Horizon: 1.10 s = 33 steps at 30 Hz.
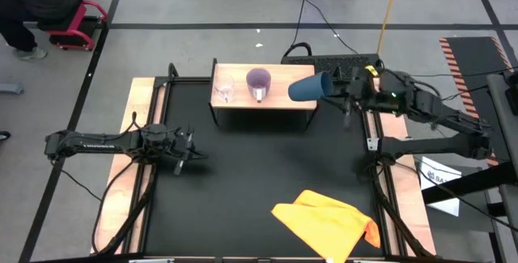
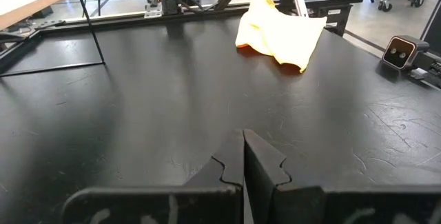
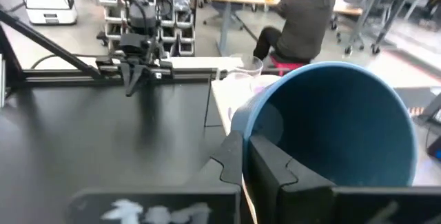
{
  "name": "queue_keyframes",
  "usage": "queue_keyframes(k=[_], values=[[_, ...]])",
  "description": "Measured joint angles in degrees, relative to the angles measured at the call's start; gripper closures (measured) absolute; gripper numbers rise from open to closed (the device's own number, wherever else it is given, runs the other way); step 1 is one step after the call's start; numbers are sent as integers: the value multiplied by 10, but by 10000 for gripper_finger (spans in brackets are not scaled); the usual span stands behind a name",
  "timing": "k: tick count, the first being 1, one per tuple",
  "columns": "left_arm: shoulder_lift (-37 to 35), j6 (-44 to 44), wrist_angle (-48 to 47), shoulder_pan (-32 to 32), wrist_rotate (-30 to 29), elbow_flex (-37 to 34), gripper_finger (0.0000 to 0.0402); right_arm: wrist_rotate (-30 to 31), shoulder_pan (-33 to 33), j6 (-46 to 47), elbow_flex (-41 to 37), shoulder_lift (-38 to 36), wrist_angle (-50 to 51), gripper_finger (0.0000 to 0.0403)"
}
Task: Stack small to large cups/mugs on shelf
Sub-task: Put the dark blue cup on the shelf
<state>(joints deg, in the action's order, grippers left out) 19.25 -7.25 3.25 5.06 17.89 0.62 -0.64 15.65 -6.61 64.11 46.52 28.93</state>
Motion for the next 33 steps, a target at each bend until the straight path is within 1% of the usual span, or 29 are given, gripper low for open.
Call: queue_keyframes(k=[7,12,15,18,25,33], values=[[0,3,0,0,0,0,398,-82,100,-1,70,91,49,403],[0,8,0,0,0,0,398,-86,163,-17,116,139,73,403],[0,8,0,0,1,0,398,-114,204,-28,140,162,84,403],[0,8,0,0,1,0,398,-117,241,-33,158,186,95,403],[0,20,-1,0,1,0,398,-138,285,-83,200,254,139,403],[0,29,-1,0,1,0,398,-162,290,-113,274,329,159,403]])
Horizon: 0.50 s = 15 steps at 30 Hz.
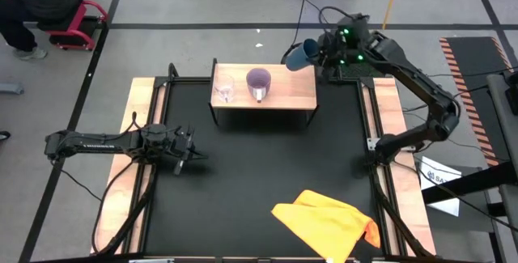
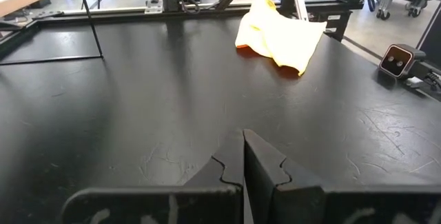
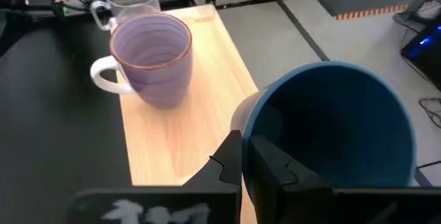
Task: Stack small to large cups/mugs on shelf
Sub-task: Put the dark blue cup on the shelf
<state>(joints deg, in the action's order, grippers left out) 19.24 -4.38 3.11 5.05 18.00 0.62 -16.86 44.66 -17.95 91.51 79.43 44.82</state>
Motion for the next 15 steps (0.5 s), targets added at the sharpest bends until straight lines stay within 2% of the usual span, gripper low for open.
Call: queue_keyframes(k=[7,15], values=[[0,-3,0,0,0,0,398,1,-3,-12,110,82,116,403],[0,-26,0,0,0,0,398,2,-9,-12,232,126,228,403]])
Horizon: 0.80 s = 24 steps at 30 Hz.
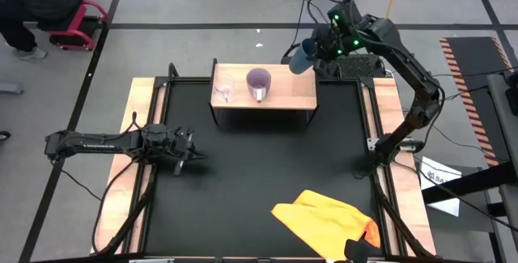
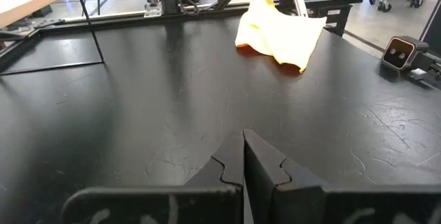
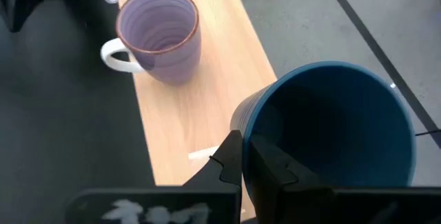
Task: Stack small to large cups/mugs on shelf
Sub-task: Put the dark blue cup on the shelf
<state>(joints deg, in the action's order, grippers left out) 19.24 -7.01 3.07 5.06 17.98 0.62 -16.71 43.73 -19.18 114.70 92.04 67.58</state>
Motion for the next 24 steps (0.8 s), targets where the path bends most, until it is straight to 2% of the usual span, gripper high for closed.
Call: queue_keyframes(k=[4,11,24], values=[[0,0,0,0,0,0,398,0,-10,-5,30,15,24,403],[0,0,0,0,0,0,398,11,-26,-19,31,49,47,403],[0,2,0,0,0,0,398,31,-50,-60,31,52,76,403]])
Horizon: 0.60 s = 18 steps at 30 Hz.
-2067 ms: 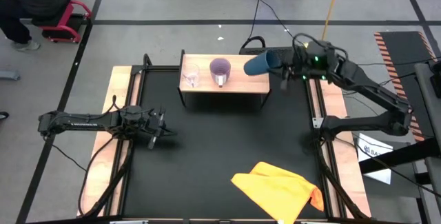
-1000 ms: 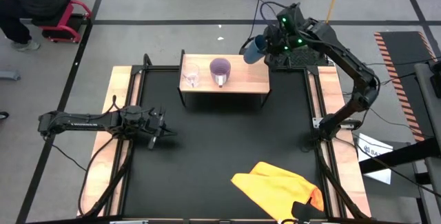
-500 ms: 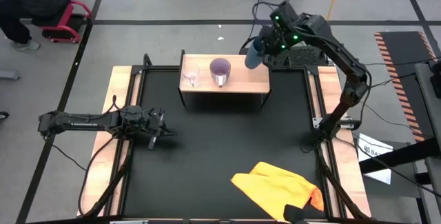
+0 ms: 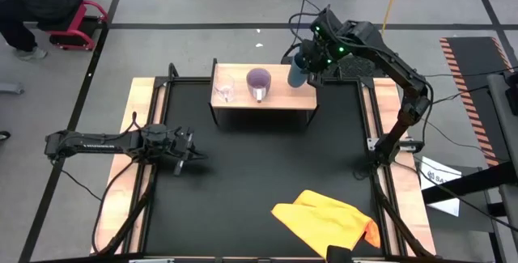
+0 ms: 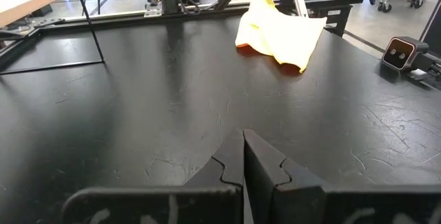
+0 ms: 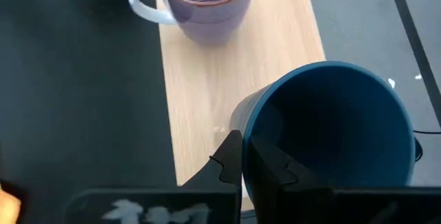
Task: Stack small to large cups/mugs on shelf
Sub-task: Put the dark blue cup on the shelf
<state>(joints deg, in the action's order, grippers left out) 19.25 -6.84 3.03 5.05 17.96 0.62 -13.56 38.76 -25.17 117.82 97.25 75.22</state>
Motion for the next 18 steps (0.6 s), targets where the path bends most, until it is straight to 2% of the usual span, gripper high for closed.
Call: queue_keyframes(k=[18], values=[[0,5,0,0,0,0,398,0,-41,-10,-1,0,24,403]])
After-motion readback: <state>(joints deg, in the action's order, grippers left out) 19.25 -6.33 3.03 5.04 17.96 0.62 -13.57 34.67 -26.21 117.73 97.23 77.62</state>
